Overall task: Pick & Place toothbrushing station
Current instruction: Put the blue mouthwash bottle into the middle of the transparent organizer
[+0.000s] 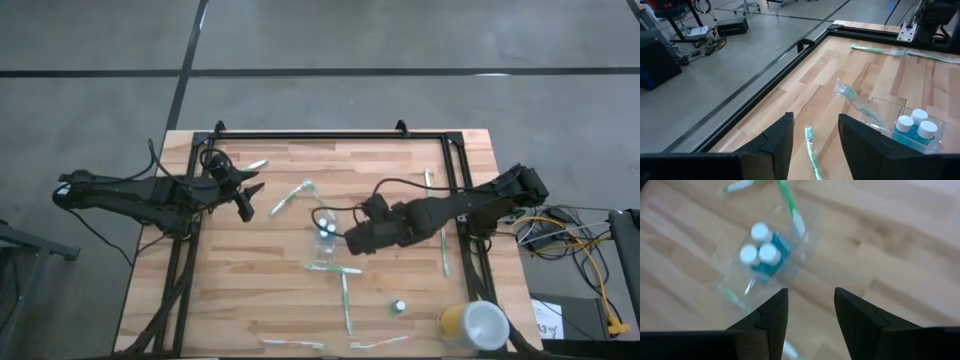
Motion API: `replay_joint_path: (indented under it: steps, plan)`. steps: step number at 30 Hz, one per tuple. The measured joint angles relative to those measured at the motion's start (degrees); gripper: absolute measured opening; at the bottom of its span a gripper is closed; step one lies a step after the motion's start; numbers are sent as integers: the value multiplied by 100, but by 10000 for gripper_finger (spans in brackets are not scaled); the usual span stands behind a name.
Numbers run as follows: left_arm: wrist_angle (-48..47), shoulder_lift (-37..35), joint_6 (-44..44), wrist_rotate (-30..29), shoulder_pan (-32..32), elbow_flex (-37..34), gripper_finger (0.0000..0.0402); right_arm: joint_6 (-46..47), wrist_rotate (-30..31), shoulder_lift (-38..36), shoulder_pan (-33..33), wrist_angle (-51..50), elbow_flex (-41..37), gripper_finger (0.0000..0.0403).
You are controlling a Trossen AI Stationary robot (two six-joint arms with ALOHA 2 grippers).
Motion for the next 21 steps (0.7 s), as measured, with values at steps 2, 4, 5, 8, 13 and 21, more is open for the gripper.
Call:
replay_joint_path:
  steps: [2,4,5,8,13,21]
  plan:
    - [0,4,0,0,0,-1,161,69,-245,-45,92,-111,0,157]
    - [-2,6,0,0,0,-2,161,83,-393,-89,200,-170,0,157]
    - [-2,11,0,0,0,-2,161,119,-395,-106,263,-197,0,157]
    - [-5,23,0,0,0,-2,161,77,-406,-181,459,-200,0,157]
    - [-7,31,0,0,0,-2,161,-473,-885,-331,731,-436,0,157]
    - [-4,31,0,0,0,-2,161,-771,-1677,-657,1447,-661,0,157]
